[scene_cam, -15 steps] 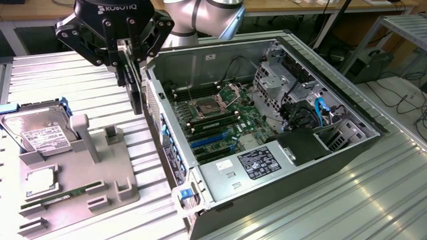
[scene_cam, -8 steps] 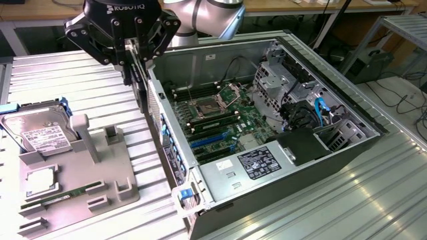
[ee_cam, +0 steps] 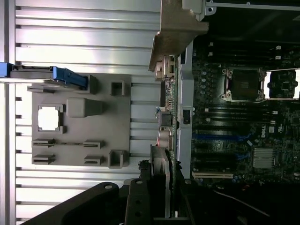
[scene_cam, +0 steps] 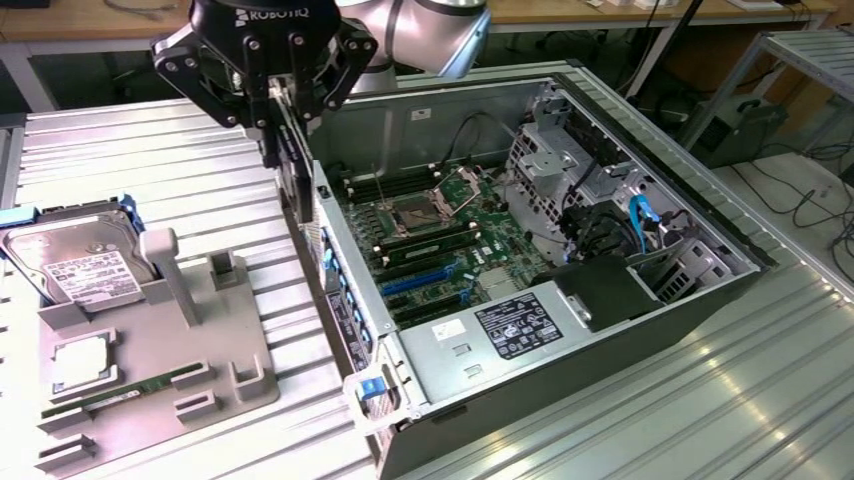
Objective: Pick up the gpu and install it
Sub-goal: 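Pick up the gpu and move the gpu toward the slot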
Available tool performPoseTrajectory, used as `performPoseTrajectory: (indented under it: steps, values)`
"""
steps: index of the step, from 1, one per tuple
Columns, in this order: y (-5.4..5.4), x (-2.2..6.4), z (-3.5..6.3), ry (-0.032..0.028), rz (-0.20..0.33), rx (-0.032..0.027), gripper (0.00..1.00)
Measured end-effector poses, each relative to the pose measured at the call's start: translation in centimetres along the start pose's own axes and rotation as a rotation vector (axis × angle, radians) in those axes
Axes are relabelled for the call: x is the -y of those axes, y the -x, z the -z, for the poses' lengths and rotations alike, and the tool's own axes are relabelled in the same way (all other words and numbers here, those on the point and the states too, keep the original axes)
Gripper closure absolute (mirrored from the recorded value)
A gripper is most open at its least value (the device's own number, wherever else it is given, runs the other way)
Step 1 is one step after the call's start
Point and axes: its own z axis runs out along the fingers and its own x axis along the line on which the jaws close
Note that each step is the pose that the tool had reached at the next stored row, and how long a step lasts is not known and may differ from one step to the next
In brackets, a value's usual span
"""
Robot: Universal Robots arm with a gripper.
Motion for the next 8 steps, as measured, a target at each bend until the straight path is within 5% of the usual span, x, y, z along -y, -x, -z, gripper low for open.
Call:
performPoseTrajectory:
  steps: [8]
  values:
    - [1.2, 0.04, -0.02, -0.0001, 0.0, 0.0, 0.72]
